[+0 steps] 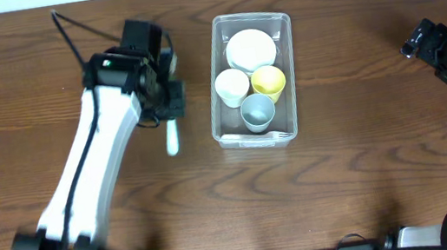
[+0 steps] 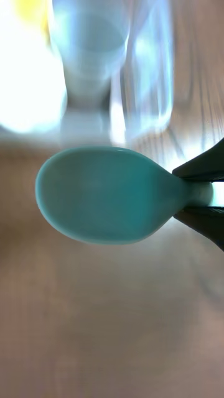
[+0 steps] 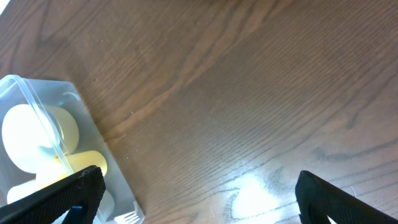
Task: Pack container
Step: 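Drop the mint-green spoon into the container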
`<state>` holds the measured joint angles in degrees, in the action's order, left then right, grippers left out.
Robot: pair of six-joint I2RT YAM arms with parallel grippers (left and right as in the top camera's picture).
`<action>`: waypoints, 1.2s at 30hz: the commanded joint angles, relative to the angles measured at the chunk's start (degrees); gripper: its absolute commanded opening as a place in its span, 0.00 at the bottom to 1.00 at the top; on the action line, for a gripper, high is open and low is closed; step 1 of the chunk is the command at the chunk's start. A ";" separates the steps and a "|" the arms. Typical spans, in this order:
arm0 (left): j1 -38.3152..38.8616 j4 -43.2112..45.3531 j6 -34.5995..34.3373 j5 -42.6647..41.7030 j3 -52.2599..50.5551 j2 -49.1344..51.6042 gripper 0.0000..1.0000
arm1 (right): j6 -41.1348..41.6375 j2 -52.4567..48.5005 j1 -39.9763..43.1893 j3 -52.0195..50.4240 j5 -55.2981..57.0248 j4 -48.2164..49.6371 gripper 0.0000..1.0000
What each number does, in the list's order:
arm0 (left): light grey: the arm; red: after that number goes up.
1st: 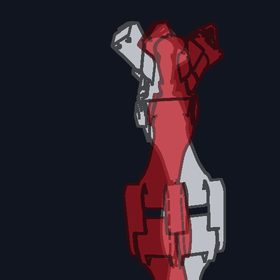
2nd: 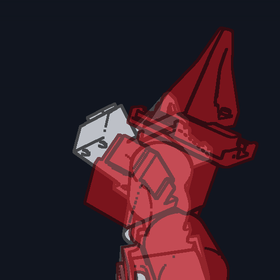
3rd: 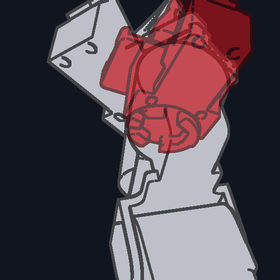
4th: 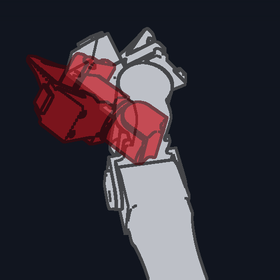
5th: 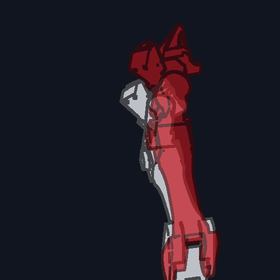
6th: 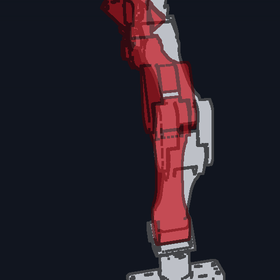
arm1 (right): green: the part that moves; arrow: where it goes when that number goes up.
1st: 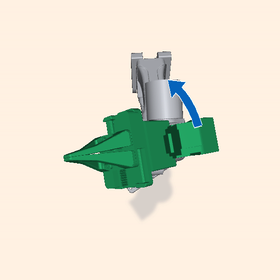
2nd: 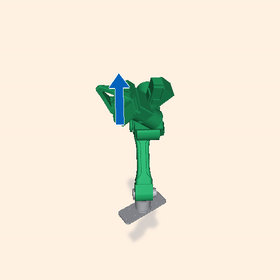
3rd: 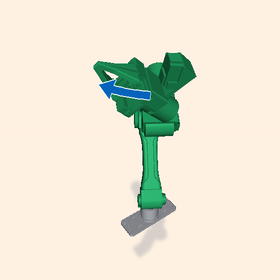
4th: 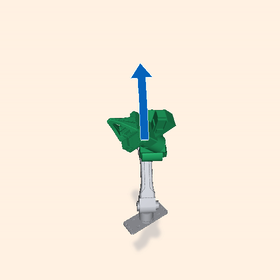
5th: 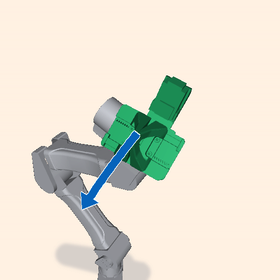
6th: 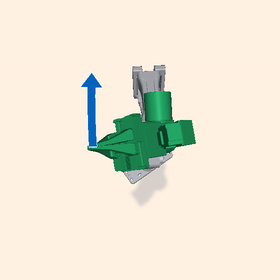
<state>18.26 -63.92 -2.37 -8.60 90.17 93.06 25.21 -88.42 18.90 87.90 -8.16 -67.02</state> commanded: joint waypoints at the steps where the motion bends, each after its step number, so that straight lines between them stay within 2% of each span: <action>1: 6.10 1.64 12.44 -2.75 1.99 -3.67 0.06 | 0.02 0.13 0.22 -0.04 -0.22 -0.07 0.99; 8: 19.96 6.25 40.59 -2.27 0.96 -1.79 0.06 | 0.02 0.13 0.22 -0.04 -0.22 -0.07 0.99; 11: 22.43 7.67 49.99 -2.27 -0.11 1.14 0.06 | 0.02 0.13 0.22 -0.04 -0.22 -0.07 0.99; 20: 22.93 8.96 58.07 -2.25 -0.13 11.61 0.06 | 0.02 0.13 0.22 -0.04 -0.22 -0.07 0.99; 28: 22.93 9.68 59.76 -1.66 -0.13 14.64 0.06 | 0.02 0.13 0.22 -0.04 -0.22 -0.07 0.99; 29: 22.93 9.66 59.69 -1.66 -0.11 14.64 0.13 | 0.02 0.13 0.22 -0.04 -0.22 -0.07 0.99; 30: 22.95 9.66 58.60 -1.29 0.00 14.60 0.28 | 0.02 0.13 0.22 -0.04 -0.22 -0.07 0.99; 31: 22.97 9.64 56.96 -0.63 0.35 14.49 0.67 | 0.02 0.13 0.22 -0.04 -0.22 -0.07 0.99; 32: 22.97 9.62 54.55 0.28 0.90 14.32 0.98 | 0.02 0.13 0.22 -0.04 -0.22 -0.07 0.99; 36: 22.97 9.60 45.27 3.17 3.63 11.89 0.98 | 0.02 0.13 0.22 -0.04 -0.22 -0.07 0.99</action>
<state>41.36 -54.11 50.83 -8.38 90.65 107.37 25.21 -88.42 18.90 87.90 -8.16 -67.02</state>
